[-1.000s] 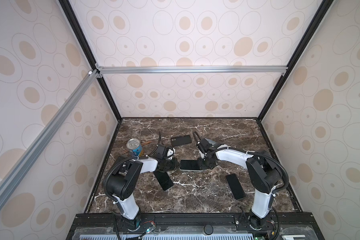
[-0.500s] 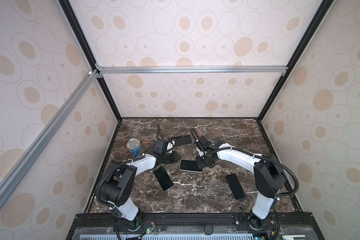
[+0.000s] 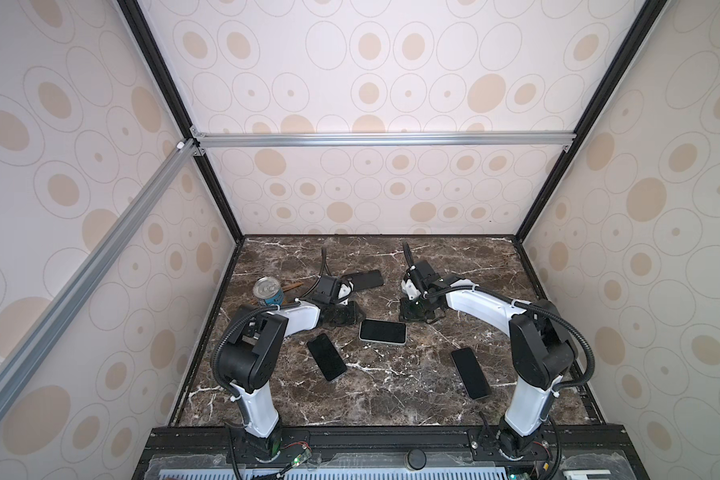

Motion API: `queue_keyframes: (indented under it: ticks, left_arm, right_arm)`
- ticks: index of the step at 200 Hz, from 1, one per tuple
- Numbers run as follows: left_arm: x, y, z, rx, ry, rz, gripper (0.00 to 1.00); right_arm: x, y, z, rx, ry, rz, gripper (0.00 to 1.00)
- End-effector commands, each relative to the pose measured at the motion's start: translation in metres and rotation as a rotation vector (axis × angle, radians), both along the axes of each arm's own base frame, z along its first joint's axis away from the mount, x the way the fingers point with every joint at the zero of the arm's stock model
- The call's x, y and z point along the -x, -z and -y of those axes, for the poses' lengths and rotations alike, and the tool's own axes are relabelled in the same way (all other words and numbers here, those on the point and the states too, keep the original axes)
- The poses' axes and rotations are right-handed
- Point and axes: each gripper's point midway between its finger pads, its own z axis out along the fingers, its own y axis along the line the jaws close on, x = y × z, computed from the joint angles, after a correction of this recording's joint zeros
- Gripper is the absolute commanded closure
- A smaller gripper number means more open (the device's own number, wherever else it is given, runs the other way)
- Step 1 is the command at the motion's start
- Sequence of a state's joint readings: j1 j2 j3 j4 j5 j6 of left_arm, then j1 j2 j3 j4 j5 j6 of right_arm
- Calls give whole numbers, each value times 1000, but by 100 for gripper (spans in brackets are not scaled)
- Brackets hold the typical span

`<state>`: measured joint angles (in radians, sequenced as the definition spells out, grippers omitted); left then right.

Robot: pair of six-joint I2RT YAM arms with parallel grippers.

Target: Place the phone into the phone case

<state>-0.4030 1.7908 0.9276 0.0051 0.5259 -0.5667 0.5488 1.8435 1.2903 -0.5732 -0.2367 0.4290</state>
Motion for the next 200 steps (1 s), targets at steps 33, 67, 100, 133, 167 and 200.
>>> queue_keyframes:
  ticks: [33,67,100,133,167,200]
  left_arm:
    - [8,11,6,24,49,-40,68]
    - [3,12,6,9,50,-33,77]
    - [3,18,5,-8,48,-40,80]
    - [1,16,4,-18,50,-31,80]
    - [1,12,4,-15,47,-19,80]
    - [2,14,6,0,52,-37,82]
  right_arm:
    - [15,31,13,65,7,-64,77]
    - [16,40,20,81,11,-85,77]
    - [13,45,20,89,5,-92,79]
    - [15,54,24,115,-6,-109,81]
    - [21,73,35,182,-6,-145,83]
    - [34,103,52,270,2,-196,84]
